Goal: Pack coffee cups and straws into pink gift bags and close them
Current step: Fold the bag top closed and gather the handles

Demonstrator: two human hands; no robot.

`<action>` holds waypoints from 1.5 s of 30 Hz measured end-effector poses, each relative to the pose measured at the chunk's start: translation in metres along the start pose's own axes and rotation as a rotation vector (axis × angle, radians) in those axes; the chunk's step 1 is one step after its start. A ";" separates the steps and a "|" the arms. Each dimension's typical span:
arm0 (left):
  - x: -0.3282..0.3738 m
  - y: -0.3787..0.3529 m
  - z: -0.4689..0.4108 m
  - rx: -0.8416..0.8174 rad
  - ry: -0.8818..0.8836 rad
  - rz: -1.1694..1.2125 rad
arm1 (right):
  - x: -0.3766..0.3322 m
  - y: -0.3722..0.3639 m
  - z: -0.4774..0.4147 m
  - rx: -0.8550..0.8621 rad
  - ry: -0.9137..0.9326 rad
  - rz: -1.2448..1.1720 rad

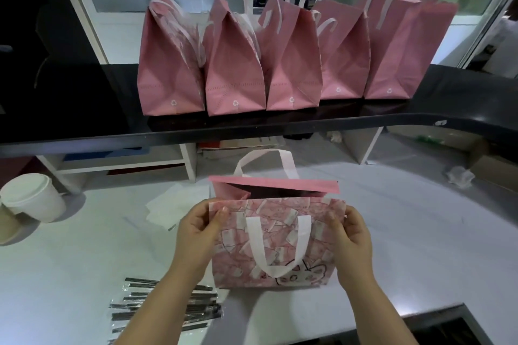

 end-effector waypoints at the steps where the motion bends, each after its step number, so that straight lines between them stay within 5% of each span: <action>1: 0.000 0.002 -0.001 0.008 0.018 0.048 | -0.002 0.000 -0.001 0.004 0.018 0.018; 10: 0.012 0.008 -0.013 -0.028 -0.023 -0.015 | -0.011 0.003 -0.020 -0.059 0.068 0.035; 16: 0.013 0.003 -0.041 -0.145 0.049 -0.083 | -0.014 -0.011 -0.040 -0.298 -0.018 -0.143; 22: 0.000 0.018 -0.042 0.090 0.053 -0.031 | -0.009 -0.004 -0.041 -0.035 -0.015 -0.131; 28: 0.012 0.009 -0.043 -0.028 0.006 -0.086 | -0.009 0.000 -0.045 0.006 0.022 -0.131; 39: 0.055 -0.008 -0.023 -0.136 -0.627 -0.785 | -0.046 0.001 -0.035 -0.088 0.546 0.582; 45: 0.059 -0.033 -0.015 -0.056 -0.712 -0.973 | -0.080 -0.027 -0.019 0.070 0.803 0.936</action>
Point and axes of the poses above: each hand's wrist, its own z-axis away from the middle knuckle, its own y-axis out of the back of the hand, x = y × z, the point moved 8 cm from there along -z, towards the middle knuckle, and after that the axes turned 8 degrees about z, right-handed, at the moved point
